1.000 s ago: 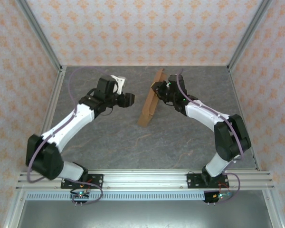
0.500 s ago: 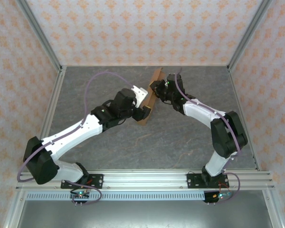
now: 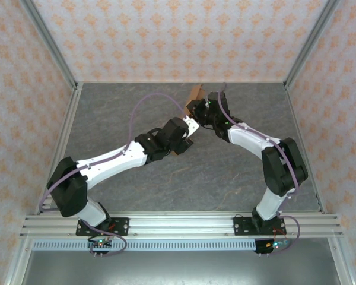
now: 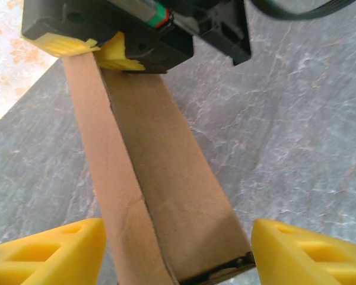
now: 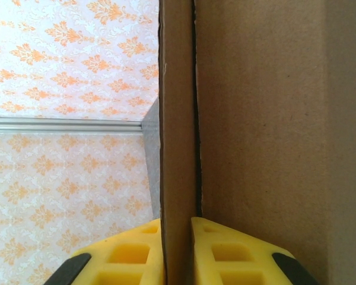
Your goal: Fold the paper box
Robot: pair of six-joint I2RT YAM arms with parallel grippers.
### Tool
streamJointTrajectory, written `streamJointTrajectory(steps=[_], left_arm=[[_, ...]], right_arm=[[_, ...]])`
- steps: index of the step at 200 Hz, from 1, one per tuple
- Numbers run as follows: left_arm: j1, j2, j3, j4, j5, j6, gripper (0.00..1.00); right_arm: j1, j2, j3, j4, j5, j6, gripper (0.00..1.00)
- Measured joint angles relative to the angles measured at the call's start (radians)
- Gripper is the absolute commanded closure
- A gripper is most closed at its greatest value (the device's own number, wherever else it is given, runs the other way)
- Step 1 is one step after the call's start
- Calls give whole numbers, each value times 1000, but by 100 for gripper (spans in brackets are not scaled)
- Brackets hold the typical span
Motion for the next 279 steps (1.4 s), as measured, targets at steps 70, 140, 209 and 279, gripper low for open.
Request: streamJointTrajectory(steps=[70,140,209,279], left_arm=[[-4,29,0,24,-64,42,38],[66,47,0,24,-27,-1,48],[90,47,0,24,2,-23,59],[95,47,-47,27,78,-31,35]], right_arm=[[-1,10,10,2,1,4,80],[-1,17,15,-25,0,3,79],[-1,34,25,-53,2,-2,87],[-2,63,-1,-24,16,0,87]])
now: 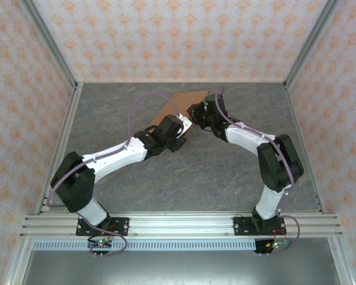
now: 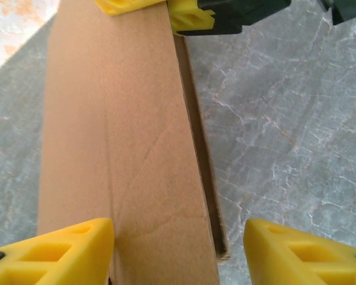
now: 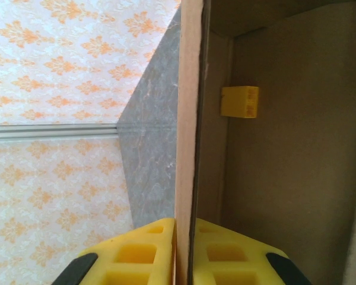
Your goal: Fold the paper box
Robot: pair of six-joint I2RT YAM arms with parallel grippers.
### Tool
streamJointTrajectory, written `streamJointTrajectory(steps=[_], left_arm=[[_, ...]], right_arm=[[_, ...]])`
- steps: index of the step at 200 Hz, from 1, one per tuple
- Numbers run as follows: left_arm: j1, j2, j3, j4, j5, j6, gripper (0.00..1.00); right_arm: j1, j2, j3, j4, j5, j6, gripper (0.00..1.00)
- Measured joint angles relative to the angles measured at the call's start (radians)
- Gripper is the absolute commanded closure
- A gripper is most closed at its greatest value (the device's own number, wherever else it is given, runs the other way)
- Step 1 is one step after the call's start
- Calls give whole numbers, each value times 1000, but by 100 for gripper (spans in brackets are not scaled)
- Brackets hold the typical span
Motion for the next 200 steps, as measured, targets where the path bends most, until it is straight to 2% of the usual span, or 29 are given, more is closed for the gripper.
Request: streamJointTrajectory(steps=[36,109,134,164,182,200], left_arm=[[0,-5,-14,0,48,-14,30],[34,-85,-19,0,161,-59,27],[100,-84,-19,-1,175,-117,25],[217,-67,-7,-5,197,-196,23],[289,-19,32,-15,213,-237,22],[357,61,100,-24,239,-272,22]], right_arm=[[-10,55,-35,8,6,-2,87],[-34,121,-59,64,7,-11,86],[-41,157,-78,101,-6,-8,80],[-58,167,-95,148,-41,-1,65],[-73,168,-110,156,-55,-7,57],[-85,167,-127,163,-65,-11,54]])
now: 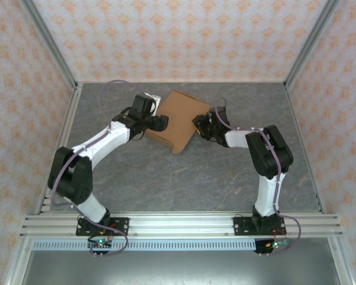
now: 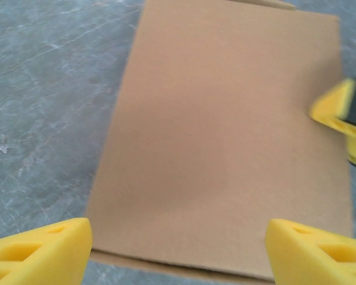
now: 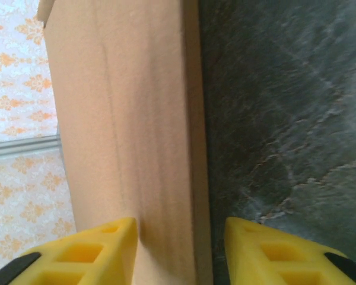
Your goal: Fold the paper box
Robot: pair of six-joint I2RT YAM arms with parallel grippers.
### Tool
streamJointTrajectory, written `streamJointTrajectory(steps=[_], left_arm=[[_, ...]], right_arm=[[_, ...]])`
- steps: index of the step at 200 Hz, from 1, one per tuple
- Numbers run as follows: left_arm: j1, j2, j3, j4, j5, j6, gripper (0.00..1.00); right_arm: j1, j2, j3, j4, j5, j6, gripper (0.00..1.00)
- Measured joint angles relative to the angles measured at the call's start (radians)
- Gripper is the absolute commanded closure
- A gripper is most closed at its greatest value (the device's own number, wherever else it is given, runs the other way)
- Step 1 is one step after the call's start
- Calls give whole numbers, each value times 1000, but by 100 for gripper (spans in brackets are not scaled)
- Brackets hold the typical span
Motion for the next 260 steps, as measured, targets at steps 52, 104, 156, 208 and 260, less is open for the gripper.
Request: streamJointTrajectory(steps=[52,104,156,208,260], left_arm=[[138,306,246,-43,119,-67,26],[188,552,484,-106,300,-114,47],[204,604,535,-97,453,-170,63],[229,600,465,-6,561,-219,73],[233,518,296,93,625,-247,80]], right_arm=[[-20,-2,-24,30,-31,-8,58],[-28,-2,-36,75,-56,-6,70],[-41,8,-36,114,-69,-16,84],[-55,28,-57,229,-102,-2,88],[-59,3,-103,267,-120,-1,88]])
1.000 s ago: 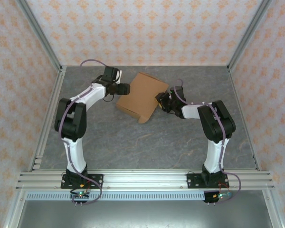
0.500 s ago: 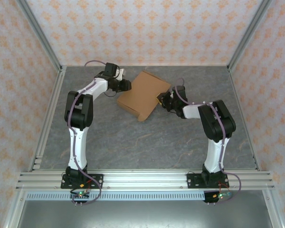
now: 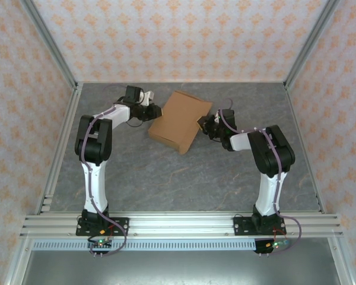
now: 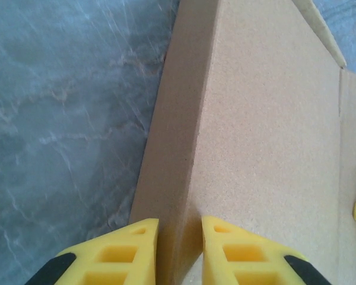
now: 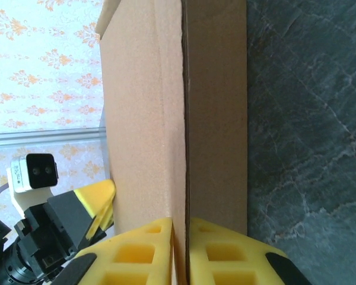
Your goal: Fold the paper box
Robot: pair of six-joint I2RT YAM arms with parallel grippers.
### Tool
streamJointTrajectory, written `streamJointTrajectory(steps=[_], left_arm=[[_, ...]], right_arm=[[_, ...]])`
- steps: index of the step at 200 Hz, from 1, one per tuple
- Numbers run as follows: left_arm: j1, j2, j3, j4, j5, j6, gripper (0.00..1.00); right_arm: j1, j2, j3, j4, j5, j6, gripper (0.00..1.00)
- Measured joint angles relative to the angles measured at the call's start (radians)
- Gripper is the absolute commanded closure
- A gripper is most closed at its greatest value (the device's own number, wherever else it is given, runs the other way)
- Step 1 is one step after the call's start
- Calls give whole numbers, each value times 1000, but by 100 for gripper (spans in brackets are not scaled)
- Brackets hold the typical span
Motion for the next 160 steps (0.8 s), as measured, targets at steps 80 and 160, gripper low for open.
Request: streamJointTrajectory(steps=[80,160], left_arm=[[-2,-80,-174,90,87,-31,83],[12,-77,-206,144,121,-54,89]], right_arm=[[-17,-53,-30,-70,-46,-42,81],[-43,-52,-31,-92,-103,-60,74]])
